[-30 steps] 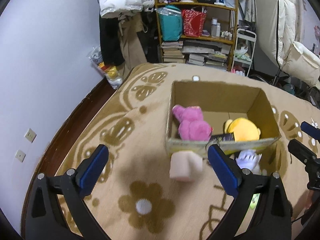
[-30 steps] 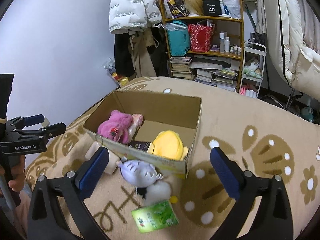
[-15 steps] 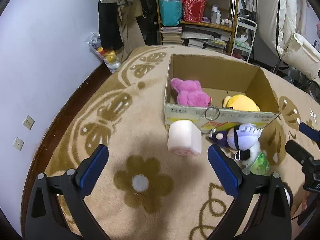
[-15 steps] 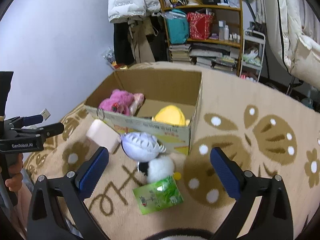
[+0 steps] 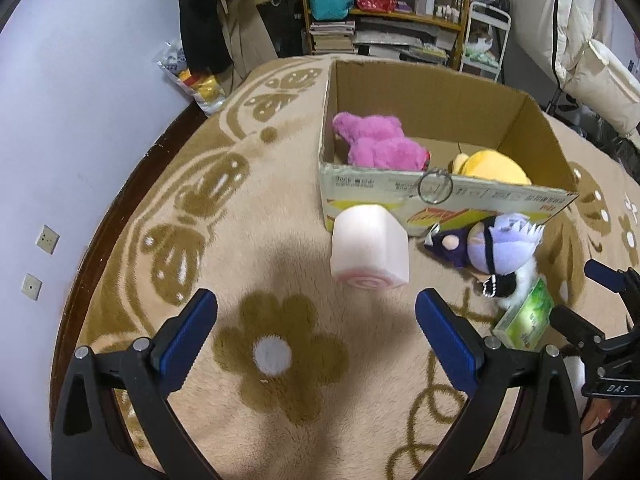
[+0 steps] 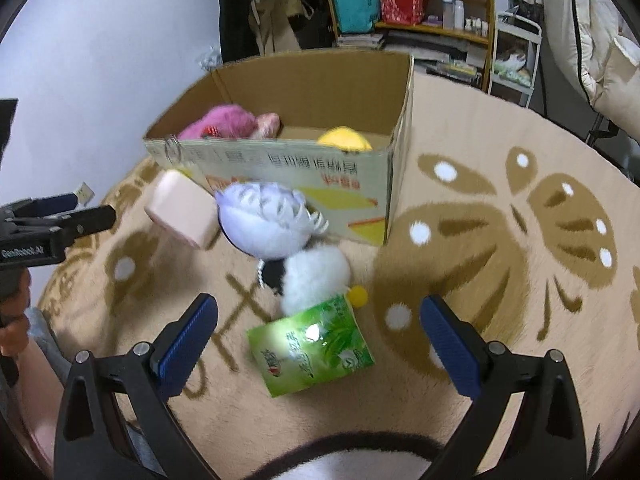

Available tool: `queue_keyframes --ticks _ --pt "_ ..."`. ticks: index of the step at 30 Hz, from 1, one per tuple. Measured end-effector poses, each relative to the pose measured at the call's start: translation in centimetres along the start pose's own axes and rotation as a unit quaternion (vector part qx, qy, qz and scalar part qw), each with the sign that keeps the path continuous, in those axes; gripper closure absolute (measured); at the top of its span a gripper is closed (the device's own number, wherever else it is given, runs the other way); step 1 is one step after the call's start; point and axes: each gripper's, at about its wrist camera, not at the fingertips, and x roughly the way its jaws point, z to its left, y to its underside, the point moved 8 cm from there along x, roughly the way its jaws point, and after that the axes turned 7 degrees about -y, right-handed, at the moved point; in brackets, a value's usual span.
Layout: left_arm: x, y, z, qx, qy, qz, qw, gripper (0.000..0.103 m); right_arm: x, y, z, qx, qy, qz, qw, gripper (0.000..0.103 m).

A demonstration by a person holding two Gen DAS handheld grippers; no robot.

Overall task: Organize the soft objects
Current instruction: 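Move the left tool to the pink-and-white roll cushion while the right tool approaches the green tissue pack, then grasp the roll cushion with the left tool while the right tool grasps the green tissue pack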

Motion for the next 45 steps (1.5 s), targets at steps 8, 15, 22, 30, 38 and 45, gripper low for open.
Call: queue_keyframes --ticks 8,15,22,30,38,45 --pt "1.8 0.5 -1.0 0.031 -0.009 0.025 0.9992 0.004 1.8 0.8 -0.4 0.005 -0.003 0.031 0.999 0.0" --pt "2.5 0.5 -1.5 0.04 -0.008 0.033 0.9986 0.004 3.0 1.1 -0.4 0.009 -0.005 0.049 0.999 0.0" --pt "3.5 0.1 -1.8 0.038 -0.005 0.038 0.9985 0.004 5.3 2.6 0.0 -0.004 -0.006 0.101 0.995 0.0" --pt "5.9 -1.0 -2.4 0.044 -0.01 0.044 0.998 0.004 6.5 3.3 -0.7 0.013 -0.002 0.127 0.992 0.011" --pt "8.5 -1.5 -3.4 0.024 0.021 0.06 0.9977 0.004 6.3 3.0 -2.2 0.049 -0.016 0.12 0.991 0.023" --pt "9.4 -1.7 -4.6 0.025 0.061 0.062 0.9959 0.025 5.9 2.9 -1.4 0.034 -0.012 0.112 0.993 0.024"
